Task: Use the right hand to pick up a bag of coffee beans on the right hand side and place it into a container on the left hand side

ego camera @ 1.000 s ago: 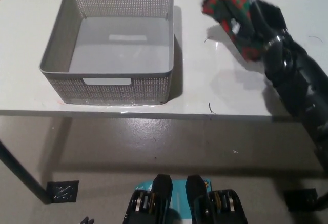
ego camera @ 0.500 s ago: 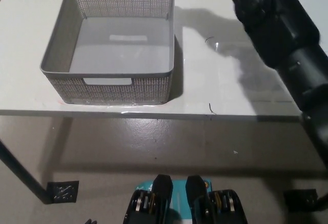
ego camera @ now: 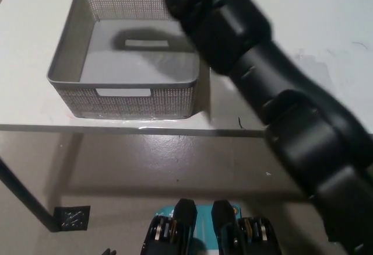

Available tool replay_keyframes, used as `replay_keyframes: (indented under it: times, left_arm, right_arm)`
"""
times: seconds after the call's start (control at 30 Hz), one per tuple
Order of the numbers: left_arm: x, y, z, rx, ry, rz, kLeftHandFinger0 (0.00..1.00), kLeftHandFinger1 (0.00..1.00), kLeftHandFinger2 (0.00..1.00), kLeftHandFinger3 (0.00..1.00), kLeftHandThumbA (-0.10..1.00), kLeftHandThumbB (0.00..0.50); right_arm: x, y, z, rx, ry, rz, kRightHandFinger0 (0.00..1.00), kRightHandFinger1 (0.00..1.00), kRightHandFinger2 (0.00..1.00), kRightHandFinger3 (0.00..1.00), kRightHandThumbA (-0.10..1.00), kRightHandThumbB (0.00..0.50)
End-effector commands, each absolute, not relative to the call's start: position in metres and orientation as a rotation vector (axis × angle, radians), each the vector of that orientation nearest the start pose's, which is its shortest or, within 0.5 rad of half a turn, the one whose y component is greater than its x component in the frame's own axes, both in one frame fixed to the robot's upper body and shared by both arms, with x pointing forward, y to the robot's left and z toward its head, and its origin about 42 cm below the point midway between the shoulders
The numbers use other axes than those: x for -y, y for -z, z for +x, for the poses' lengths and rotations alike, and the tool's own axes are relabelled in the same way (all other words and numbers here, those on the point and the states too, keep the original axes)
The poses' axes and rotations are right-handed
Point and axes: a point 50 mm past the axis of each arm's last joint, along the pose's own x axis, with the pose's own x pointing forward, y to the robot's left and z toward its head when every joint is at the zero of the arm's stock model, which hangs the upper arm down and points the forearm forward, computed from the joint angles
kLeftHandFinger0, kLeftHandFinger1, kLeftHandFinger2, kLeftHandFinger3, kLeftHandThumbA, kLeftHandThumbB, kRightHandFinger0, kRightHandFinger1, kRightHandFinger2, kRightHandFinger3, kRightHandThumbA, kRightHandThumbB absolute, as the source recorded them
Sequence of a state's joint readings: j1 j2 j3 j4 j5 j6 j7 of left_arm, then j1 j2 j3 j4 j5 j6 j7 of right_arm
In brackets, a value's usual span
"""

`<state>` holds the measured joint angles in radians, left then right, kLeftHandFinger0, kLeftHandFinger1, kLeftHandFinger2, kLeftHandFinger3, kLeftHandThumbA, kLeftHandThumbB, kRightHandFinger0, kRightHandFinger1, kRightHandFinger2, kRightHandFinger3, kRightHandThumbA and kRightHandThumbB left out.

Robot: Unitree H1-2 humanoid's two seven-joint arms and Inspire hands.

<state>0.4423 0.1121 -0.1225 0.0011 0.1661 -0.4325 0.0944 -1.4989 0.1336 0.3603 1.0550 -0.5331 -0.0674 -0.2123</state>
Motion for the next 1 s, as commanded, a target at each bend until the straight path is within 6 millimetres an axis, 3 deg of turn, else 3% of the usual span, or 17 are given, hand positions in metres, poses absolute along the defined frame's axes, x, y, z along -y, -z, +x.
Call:
replay_keyframes:
  times: [0.0,0.07,0.17,0.3,0.33,0.37,0.4,0.43,0.47,0.5,0.6,0.7,0.8,0.97]
  left_arm:
    - [-0.229,-0.042,0.116,0.038,0.042,0.231,1.0,1.0,1.0,1.0,1.0,0.46]
    - [-0.227,-0.041,0.116,0.039,0.052,0.222,1.0,1.0,1.0,1.0,1.0,0.467]
    - [-0.227,-0.042,0.117,0.041,0.06,0.225,1.0,1.0,1.0,1.0,1.0,0.469]
    - [-0.228,-0.043,0.119,0.047,0.069,0.242,1.0,1.0,1.0,1.0,1.0,0.473]
    - [-0.229,-0.043,0.119,0.048,0.071,0.244,1.0,1.0,1.0,1.0,1.0,0.48]
    - [-0.229,-0.042,0.12,0.051,0.072,0.248,1.0,1.0,1.0,1.0,1.0,0.471]
    - [-0.229,-0.043,0.12,0.052,0.072,0.249,1.0,1.0,1.0,1.0,1.0,0.468]
    - [-0.228,-0.042,0.12,0.052,0.072,0.249,1.0,1.0,1.0,1.0,1.0,0.468]
    - [-0.227,-0.042,0.119,0.051,0.071,0.248,1.0,1.0,1.0,1.0,1.0,0.47]
    - [-0.227,-0.042,0.119,0.047,0.065,0.244,1.0,1.0,1.0,1.0,1.0,0.478]
    - [-0.227,-0.041,0.117,0.045,0.064,0.229,1.0,1.0,1.0,1.0,1.0,0.48]
    - [-0.228,-0.041,0.116,0.044,0.062,0.235,1.0,1.0,1.0,1.0,1.0,0.474]
    - [-0.228,-0.043,0.116,0.045,0.055,0.221,1.0,1.0,1.0,1.0,1.0,0.474]
    - [-0.223,-0.041,0.12,0.051,0.059,0.229,1.0,1.0,1.0,1.0,1.0,0.483]
  right_arm:
    - [-0.095,-0.502,0.504,0.889,-0.272,-0.87,0.0,0.17,0.71,0.76,-0.1,0.224]
    - [-0.096,-0.489,0.505,0.861,-0.289,-0.874,0.0,0.29,0.88,0.93,-0.1,0.182]
    - [-0.093,-0.479,0.508,0.826,-0.301,-0.881,0.0,0.39,0.88,0.99,-0.1,0.179]
    - [-0.085,-0.469,0.514,0.754,-0.342,-0.917,0.0,0.44,0.87,1.0,-0.1,0.158]
    - [-0.084,-0.467,0.516,0.745,-0.331,-0.936,0.07,0.5,0.88,1.0,-0.1,0.178]
    - [-0.081,-0.465,0.517,0.72,-0.335,-0.956,0.4,0.84,1.0,1.0,0.22,0.243]
    - [-0.08,-0.465,0.518,0.704,-0.344,-0.97,0.72,1.0,1.0,1.0,0.42,0.277]
    - [-0.078,-0.464,0.519,0.672,-0.374,-0.99,1.0,1.0,1.0,1.0,0.6,0.323]
    - [-0.075,-0.462,0.52,0.63,-0.408,-0.999,1.0,1.0,1.0,1.0,0.7,0.364]
    - [-0.075,-0.461,0.52,0.622,-0.415,-0.995,1.0,1.0,1.0,1.0,0.72,0.372]
    - [-0.069,-0.456,0.518,0.633,-0.394,-1.025,1.0,1.0,1.0,1.0,0.87,0.345]
    - [-0.063,-0.456,0.519,0.659,-0.357,-1.043,1.0,1.0,1.0,1.0,0.99,0.368]
    - [-0.056,-0.458,0.52,0.665,-0.356,-1.038,1.0,1.0,1.0,1.0,1.0,0.425]
    - [-0.037,-0.459,0.52,0.652,-0.384,-0.967,1.0,1.0,1.0,1.0,1.0,0.424]
